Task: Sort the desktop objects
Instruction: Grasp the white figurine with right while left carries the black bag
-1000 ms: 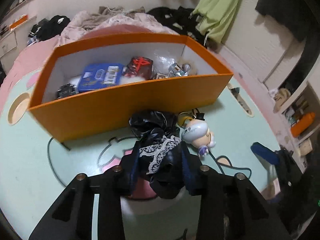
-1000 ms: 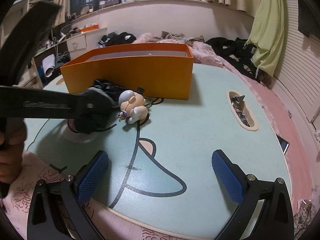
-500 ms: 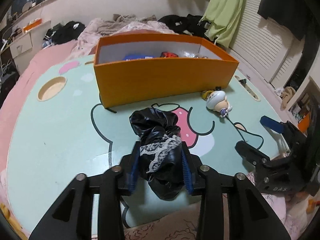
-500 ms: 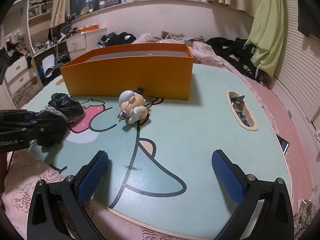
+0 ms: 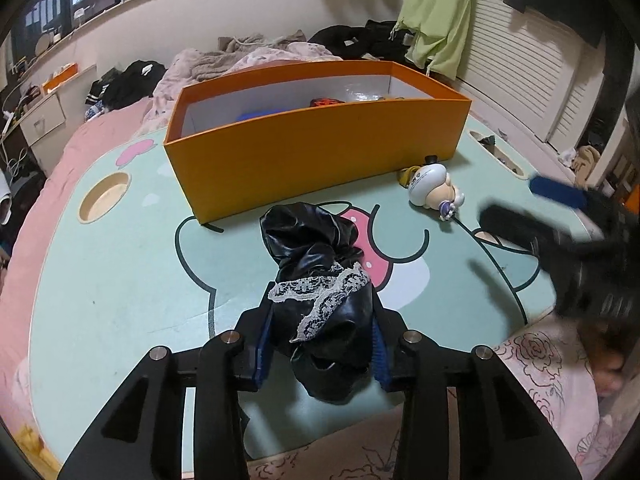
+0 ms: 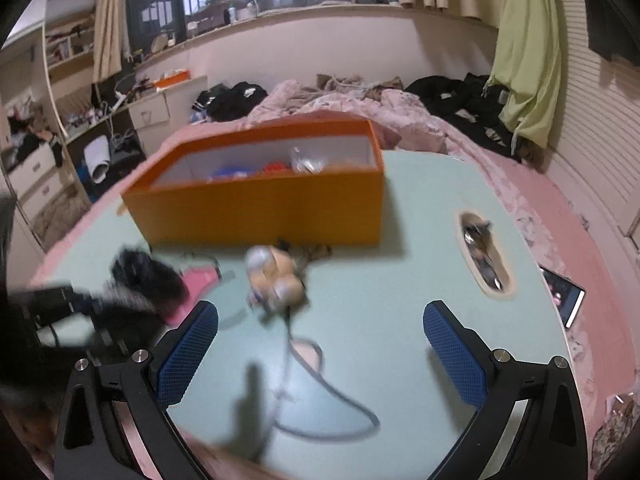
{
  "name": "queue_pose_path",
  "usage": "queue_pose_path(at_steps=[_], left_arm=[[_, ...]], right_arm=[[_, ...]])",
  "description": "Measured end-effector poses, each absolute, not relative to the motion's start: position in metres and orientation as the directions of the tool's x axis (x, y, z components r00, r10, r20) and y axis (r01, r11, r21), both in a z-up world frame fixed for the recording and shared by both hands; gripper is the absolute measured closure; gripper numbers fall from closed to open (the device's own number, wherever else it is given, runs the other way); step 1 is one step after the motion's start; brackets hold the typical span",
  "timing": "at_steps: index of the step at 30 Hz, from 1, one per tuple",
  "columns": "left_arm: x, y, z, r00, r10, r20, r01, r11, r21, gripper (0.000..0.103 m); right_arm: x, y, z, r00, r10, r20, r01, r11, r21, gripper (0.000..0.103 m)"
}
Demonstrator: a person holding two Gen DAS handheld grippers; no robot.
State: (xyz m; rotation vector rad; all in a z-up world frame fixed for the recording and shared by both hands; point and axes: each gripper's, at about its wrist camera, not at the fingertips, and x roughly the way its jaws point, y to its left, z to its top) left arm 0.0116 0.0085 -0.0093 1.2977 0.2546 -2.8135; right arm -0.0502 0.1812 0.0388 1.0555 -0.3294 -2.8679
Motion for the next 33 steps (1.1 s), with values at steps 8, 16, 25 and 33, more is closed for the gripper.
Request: queue_pose_path(at_steps=[8,16,25,33], left_arm=[[0.012,0.008,-0.009,-0.651,0.041,-0.758,0.098,-0.986,-0.137,0.063],[0.013,0.005,-0.008,-0.656,0.056,-0.753,0.1,-0.982,-0.16,0.064],[0.022,-0.007,0.029,-0.729,0.094,-0.678,0.083,-0.971,-0.223,0.068],[-0.024,-0.038,0.099,-0.814,0.023,-0.581,0.125,-0.969,-0.214,0.068]], right_arm=[[-0.108,0.159,0.035,-0.668,-0.157,-0.727,0.01,-0.979,0.202,0.039],[-0.099,0.168,0.027,-0.674,-0.244,-0.698,0.066,-0.96,0.271,0.069],[-0.062,0.162,0.075,-0.769,-0.273,-0.578,0.161,-0.958,0.239,0.069],[-0.113,0.17,0.142,-0.836,-0.215,-0.505,0.113,-0.968,0.226,0.069]])
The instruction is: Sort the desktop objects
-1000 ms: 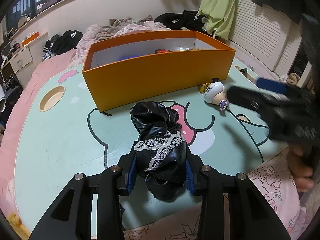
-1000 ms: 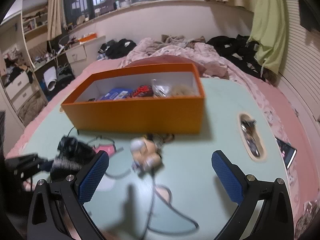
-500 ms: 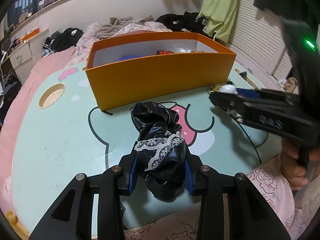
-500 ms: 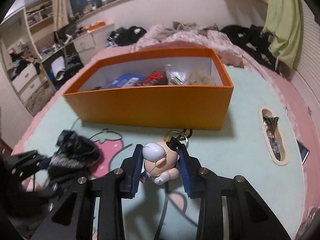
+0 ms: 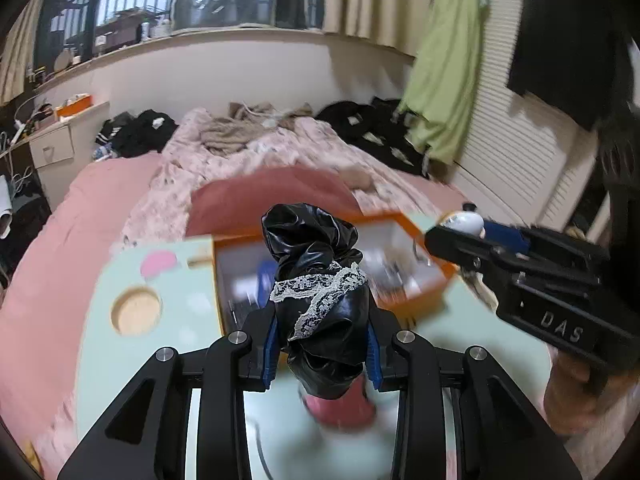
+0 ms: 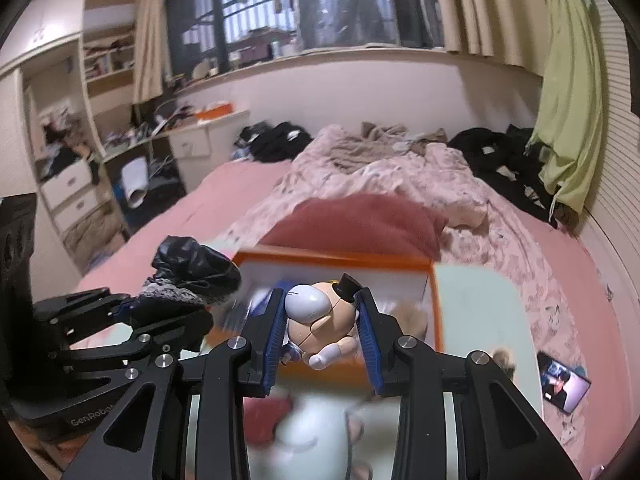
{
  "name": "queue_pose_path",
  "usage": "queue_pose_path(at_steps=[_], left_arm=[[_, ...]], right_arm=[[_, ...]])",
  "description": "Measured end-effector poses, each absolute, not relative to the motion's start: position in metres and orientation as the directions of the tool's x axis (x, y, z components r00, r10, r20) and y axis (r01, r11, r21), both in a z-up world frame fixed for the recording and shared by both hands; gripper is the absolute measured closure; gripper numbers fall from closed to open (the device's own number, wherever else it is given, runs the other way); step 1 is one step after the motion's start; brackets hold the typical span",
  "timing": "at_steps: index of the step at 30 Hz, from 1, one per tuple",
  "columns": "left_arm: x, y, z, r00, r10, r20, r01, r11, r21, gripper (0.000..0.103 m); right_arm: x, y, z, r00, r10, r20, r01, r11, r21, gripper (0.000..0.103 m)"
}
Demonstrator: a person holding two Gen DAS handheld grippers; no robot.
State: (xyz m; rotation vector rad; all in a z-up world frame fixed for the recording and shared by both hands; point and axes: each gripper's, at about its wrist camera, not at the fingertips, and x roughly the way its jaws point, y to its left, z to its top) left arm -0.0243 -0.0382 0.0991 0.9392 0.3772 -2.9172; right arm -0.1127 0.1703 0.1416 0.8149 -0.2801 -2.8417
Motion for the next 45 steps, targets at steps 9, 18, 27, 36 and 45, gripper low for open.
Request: queue_pose_path(at_steps=[9,18,27,36,45], left_arm=[[-0.094,-0.061,0.033,-0.7,-0.066,-0.711,0.252,-0.955,-0.159,0.031],[-0.078,-0.062,0.04,-0.746,-0.066,-0.663,0.24,-0.955,-0.175,0.03],[-0.026,-0.044,0.043,-0.729,-0.051,-0.683,0.234,-0.956,-0.179,0.021],[-0.023,-0.026,-0.019,-0.582,-0.055,-0.811,0.266,-0.956,-0.126,0.015],[-0.022,-0.03,-0.027,-0.574,-0.089,-0.814,0.318,-0.94,-0.121,0.0]], right_arm=[[-0.176,0.172,0.073,-0.731,-0.124,-0.671,-0.012,-0.981,0.194,0.029],[-0.157,0.176,0.073,-0.782,-0.079,-0.619,-0.016,-0.989,0.146,0.029],[-0.085,0.162,0.077,-0.82,-0.076,-0.567,0.009,-0.993,0.119,0.016],[-0.086,0.162,0.012,-0.667,-0.101,-0.738,-0.022,-0.988,0.155,0.014],[-0.082,0.165,0.002,-0.655,-0.051,-0.754,-0.072,-0.989,0.13,0.0]])
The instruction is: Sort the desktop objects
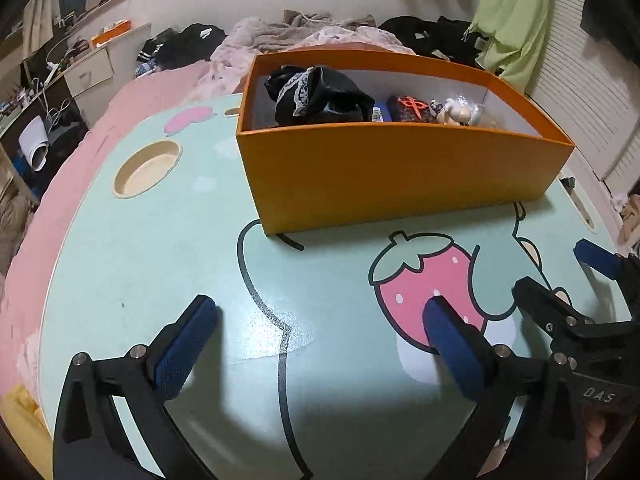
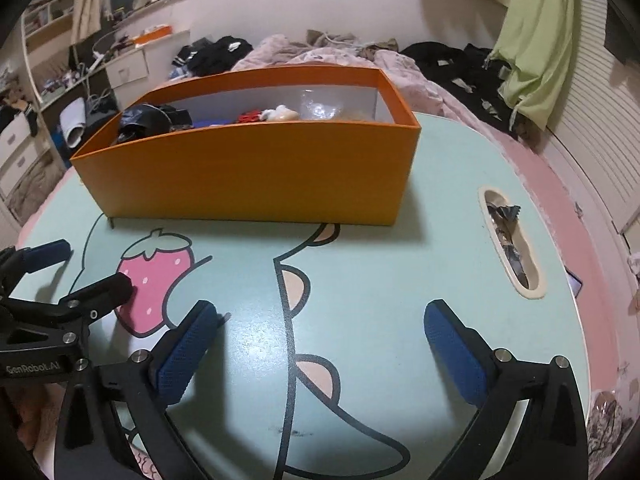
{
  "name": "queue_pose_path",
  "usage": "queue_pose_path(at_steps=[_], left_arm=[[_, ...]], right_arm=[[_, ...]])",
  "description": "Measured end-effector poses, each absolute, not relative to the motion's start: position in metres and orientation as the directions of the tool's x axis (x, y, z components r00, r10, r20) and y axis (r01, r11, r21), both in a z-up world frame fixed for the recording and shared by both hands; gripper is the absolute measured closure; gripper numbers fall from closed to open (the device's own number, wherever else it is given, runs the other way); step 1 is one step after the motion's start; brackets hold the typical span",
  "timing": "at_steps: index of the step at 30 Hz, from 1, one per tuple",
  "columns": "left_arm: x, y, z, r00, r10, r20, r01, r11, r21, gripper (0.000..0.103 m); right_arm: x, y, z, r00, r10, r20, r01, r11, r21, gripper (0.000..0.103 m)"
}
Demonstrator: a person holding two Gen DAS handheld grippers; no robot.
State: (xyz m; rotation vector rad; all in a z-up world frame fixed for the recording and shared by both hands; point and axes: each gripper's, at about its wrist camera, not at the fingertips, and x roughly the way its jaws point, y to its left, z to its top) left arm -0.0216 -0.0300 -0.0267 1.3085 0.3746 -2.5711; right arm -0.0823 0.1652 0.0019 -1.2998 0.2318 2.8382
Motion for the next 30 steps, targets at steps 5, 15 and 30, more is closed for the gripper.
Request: queue_pose_path(at_steps=[5,15,30], left_arm=[[-0.019,-0.032,-0.025,-0.584,-0.09,-0.807,0.313,-0.942,-0.121,0.0],[-0.013,-0.034,-0.023,-0.623,-0.099,-0.776,0.309,-0.942,-0.128,0.0],[-0.025,-0.038,-0.021,-0.615,-0.097,-0.783,0.304,-0.945,-0.122,0.0]], right_arm=[[-0.075,0.164,0.002,-0.685,-0.027,-0.728,-0.1,-0.986,0.131,0.0],[-0.071,0.159,0.006,-0.709,-0.022,-0.704,-0.091,-0.988,0.122,0.0],[-0.083,0.162,0.006,-0.72,-0.072,-0.691,-0.019,-0.992,0.122,0.0]])
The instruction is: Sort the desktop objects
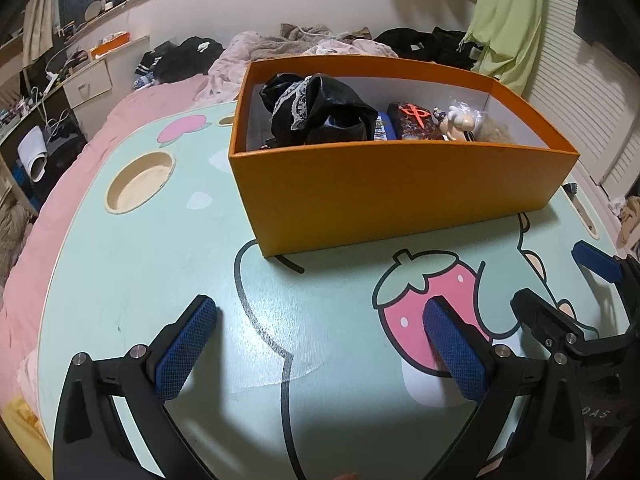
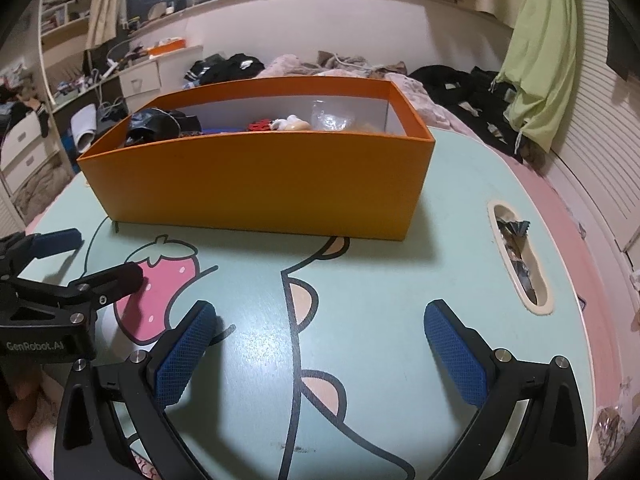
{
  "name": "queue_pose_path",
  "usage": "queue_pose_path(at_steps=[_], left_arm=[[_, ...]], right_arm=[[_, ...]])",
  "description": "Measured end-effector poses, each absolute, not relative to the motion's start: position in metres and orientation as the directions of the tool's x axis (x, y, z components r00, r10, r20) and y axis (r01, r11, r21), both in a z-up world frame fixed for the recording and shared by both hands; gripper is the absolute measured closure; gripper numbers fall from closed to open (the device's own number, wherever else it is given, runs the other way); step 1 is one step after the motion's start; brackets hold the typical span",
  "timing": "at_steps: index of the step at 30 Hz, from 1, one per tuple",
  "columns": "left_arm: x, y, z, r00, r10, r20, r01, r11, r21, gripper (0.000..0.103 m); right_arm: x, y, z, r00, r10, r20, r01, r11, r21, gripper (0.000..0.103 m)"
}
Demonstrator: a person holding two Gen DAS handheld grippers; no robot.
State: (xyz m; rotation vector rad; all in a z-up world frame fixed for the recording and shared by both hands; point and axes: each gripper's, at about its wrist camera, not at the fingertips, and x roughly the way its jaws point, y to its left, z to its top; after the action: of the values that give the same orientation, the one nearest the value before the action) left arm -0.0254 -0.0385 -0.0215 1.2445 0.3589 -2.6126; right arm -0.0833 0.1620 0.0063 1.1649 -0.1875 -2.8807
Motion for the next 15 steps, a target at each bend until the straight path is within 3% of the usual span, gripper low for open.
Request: queue_pose_path(at_steps=[15], left_arm=[[-0.0332,-0.0448,-0.02,-0.607,-0.088,-0.79,0.3,-0.946,-0.125,0.0]], right_arm=[[-0.089,0.1595,0.0076,-0.719,-0.082,-0.69,0.001,-0.993,0.117,0.0]])
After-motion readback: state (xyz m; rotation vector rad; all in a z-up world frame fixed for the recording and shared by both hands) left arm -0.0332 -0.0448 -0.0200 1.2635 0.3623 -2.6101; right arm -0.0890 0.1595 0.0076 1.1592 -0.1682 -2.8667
